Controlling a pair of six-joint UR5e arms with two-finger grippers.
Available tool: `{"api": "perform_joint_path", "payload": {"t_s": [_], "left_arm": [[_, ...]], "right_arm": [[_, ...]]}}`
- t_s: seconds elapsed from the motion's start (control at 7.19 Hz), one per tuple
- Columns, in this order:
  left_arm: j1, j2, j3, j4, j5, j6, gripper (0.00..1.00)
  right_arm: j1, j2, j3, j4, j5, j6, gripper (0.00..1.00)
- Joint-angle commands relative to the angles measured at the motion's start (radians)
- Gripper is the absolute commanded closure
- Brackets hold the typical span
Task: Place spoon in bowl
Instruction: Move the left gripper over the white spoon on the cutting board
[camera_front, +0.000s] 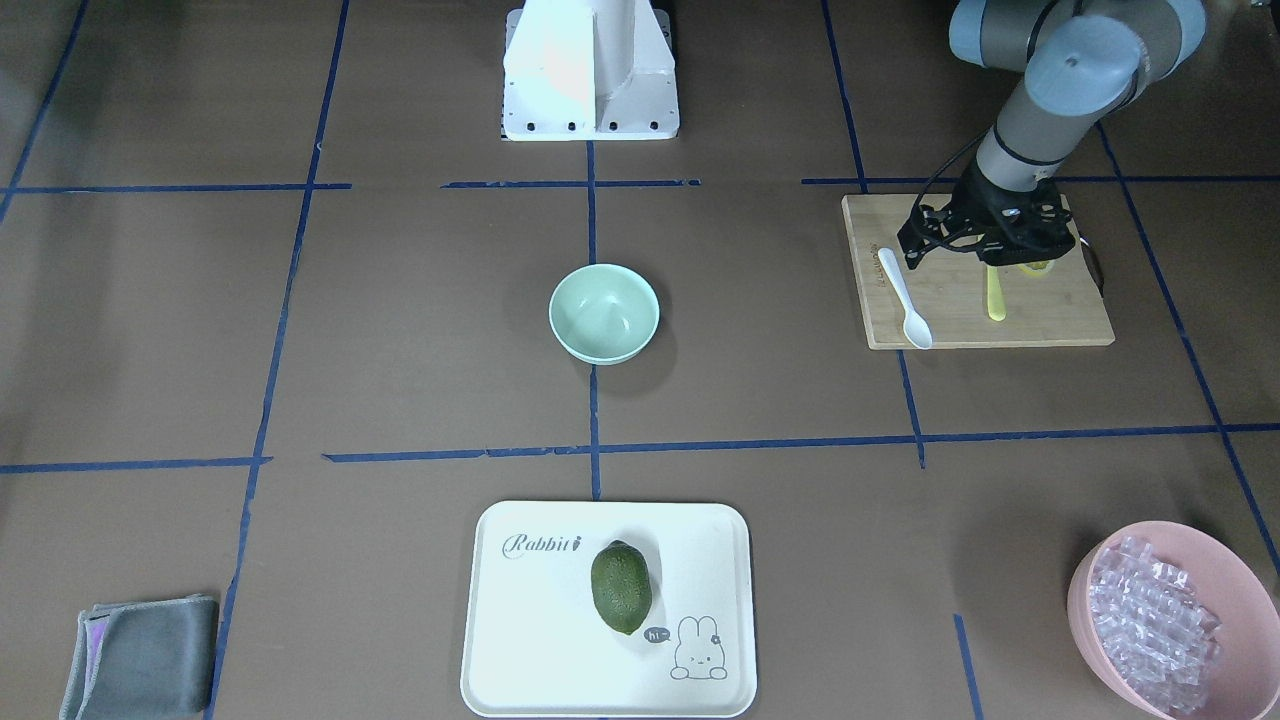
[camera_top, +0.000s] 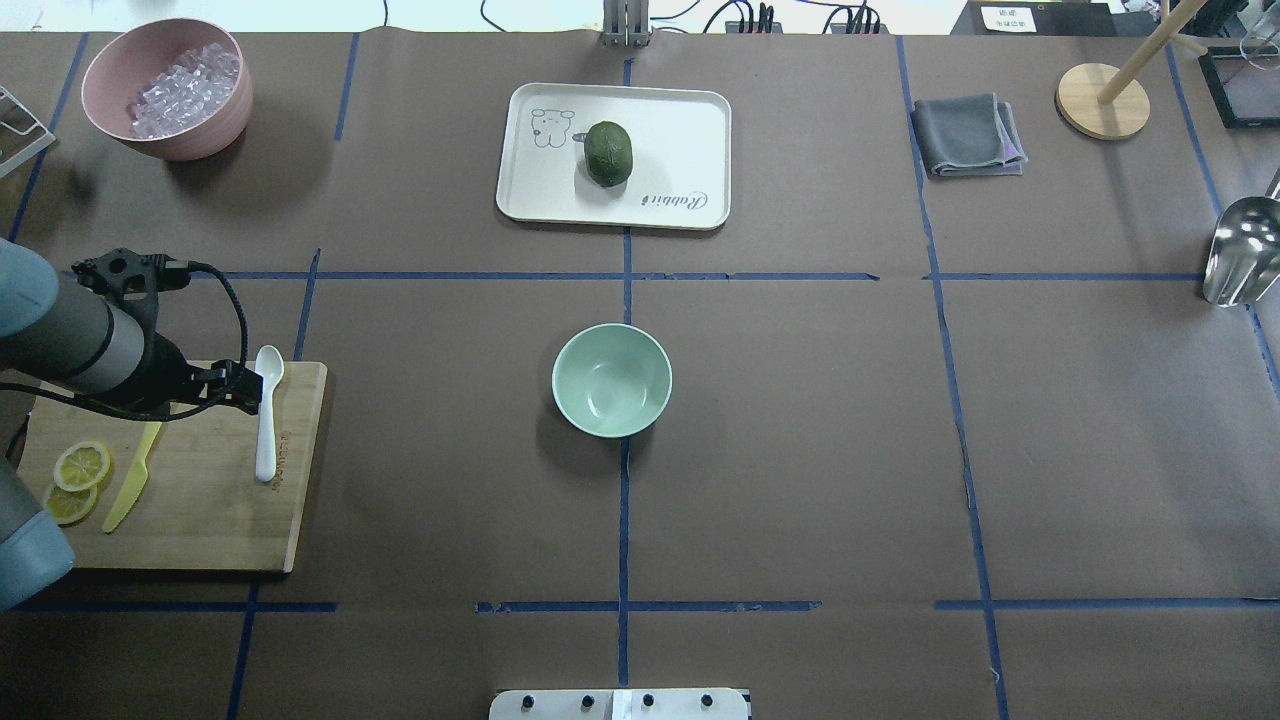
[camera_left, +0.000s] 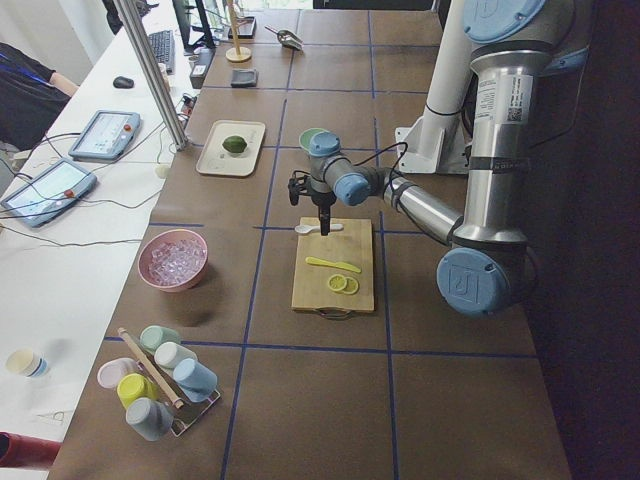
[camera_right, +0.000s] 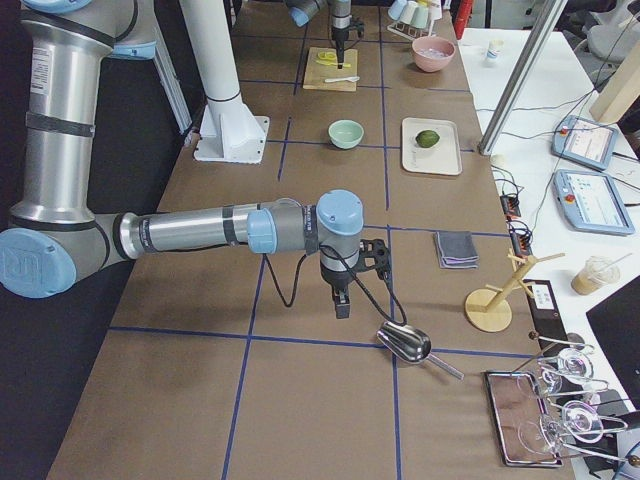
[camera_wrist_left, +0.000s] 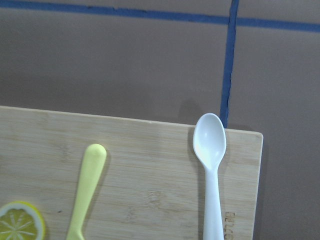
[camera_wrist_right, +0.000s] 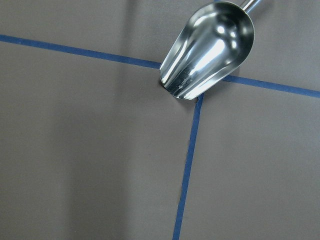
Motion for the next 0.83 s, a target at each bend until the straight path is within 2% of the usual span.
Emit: {"api": "perform_joint_path", "payload": {"t_s": [0.0, 0.42, 0.7], "left_arm": [[0.024, -0.075, 0.124, -0.084, 0.012, -0.038, 0.00], [0.026, -0.077, 0.126, -0.076, 0.001, -0.035, 0.03], [0.029, -0.074, 0.126, -0.076, 0.001, -0.035, 0.16]], "right_arm": [[0.000, -0.001, 0.001, 0.000, 0.000, 0.000, 0.00], [0.000, -0.001, 0.001, 0.000, -0.002, 0.000, 0.00], [0.000, -0.001, 0.001, 0.000, -0.002, 0.000, 0.00]]}}
